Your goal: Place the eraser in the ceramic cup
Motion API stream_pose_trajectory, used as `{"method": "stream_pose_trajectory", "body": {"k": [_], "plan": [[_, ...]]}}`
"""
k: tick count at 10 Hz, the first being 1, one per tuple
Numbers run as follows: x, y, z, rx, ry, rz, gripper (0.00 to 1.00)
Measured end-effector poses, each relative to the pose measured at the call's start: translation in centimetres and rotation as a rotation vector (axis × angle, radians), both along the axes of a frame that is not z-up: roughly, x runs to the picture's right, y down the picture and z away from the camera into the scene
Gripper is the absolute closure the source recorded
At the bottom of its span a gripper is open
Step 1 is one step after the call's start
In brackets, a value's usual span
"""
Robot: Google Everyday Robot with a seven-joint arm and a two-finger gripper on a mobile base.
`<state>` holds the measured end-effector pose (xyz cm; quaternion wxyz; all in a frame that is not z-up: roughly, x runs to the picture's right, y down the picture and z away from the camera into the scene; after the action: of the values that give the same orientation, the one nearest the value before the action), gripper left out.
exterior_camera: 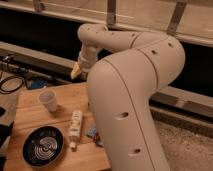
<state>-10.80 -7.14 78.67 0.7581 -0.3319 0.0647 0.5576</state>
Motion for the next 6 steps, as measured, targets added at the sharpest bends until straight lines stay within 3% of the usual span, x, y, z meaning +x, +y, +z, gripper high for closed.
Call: {"method": "stream_pose_trajectory", "body": {"k": [4,6], "plan": [[1.9,4.9,2.4,-0.012,-0.050,-0.055,0.23],[3.8,7.7,4.5,-0.046,-0.049,-0.049,0.23]]}}
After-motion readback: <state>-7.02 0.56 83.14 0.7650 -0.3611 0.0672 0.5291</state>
